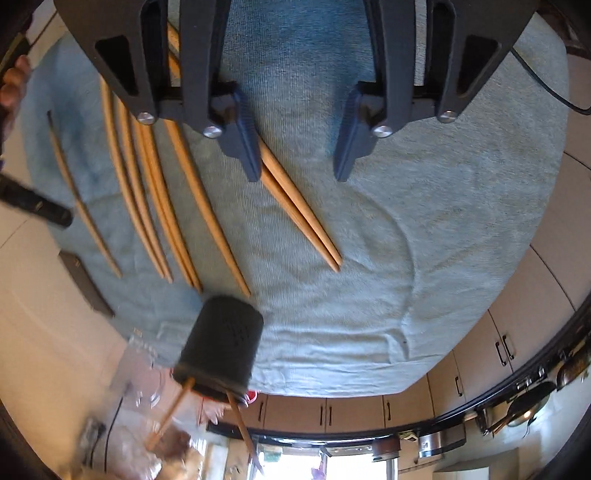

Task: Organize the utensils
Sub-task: 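Grasp another chopstick with the left tool while the right tool grasps one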

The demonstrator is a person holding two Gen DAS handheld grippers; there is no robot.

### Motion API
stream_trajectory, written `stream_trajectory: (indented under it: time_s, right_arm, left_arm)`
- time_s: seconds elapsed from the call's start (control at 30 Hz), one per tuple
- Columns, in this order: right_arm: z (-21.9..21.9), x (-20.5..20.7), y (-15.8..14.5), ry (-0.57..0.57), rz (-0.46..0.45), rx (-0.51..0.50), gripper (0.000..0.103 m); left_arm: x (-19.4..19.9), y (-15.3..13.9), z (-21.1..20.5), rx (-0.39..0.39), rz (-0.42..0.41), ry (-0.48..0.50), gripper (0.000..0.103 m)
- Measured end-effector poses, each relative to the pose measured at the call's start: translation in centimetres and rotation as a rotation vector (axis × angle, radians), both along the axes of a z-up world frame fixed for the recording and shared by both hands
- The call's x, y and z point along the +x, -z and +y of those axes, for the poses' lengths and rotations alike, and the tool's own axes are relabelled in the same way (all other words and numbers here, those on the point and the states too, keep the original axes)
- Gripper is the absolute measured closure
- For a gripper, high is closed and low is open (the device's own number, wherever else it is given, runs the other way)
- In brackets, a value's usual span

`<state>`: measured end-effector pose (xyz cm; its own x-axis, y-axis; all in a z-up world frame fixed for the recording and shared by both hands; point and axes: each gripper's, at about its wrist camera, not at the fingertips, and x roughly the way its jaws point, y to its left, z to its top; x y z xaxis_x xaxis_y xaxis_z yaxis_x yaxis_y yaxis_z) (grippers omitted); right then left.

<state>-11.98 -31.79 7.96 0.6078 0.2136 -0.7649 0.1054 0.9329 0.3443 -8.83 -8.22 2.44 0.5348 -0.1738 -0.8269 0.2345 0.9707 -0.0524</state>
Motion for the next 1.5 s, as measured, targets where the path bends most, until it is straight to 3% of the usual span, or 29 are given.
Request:
stream_trajectory:
  time_s: [0.33,0.4,0.53,0.77,0.97,1.03,1.27,1.5]
  right_arm:
    - [0.4,-0.6,0.2,-0.003,-0.018,0.013,0.045]
    - [0.5,-0.7,0.3,-0.008,-0.020,0.020,0.045]
    - [0.5,-0.6,0.2,-0.009,-0.025,0.010,0.045]
    - [-1.6,-0.8,-1.0,-0.006,-0.029,-0.051,0.045]
    - [-3.8,1.7,-0.1,-0.021,0.071,-0.135,0.046]
    - [-3.6,2.8,0.6,-0.061,0.117,-0.133,0.052]
    - [-2.3,5.5,2.9,-0.141,0.256,-0.153,0.057]
    - [-2.1,7.0,2.9,-0.167,0.337,-0.207,0.077]
  left_arm:
    - [0.7,0.2,-1.5,0.039,0.011,-0.014,0.070]
    - [0.6,0.3,-2.0,0.076,0.009,-0.006,0.090]
    - [0.3,0.7,-2.8,0.166,-0.001,0.015,0.089]
    - [0.3,0.4,-0.3,0.164,0.049,0.019,0.090]
    - [1.6,0.5,2.5,0.153,0.108,0.040,0.088]
    - [2.1,0.4,2.9,0.153,0.128,0.042,0.088]
    - [4.5,0.4,3.5,0.136,0.186,0.032,0.088]
    - [6.4,0.5,2.7,0.175,0.217,0.078,0.088]
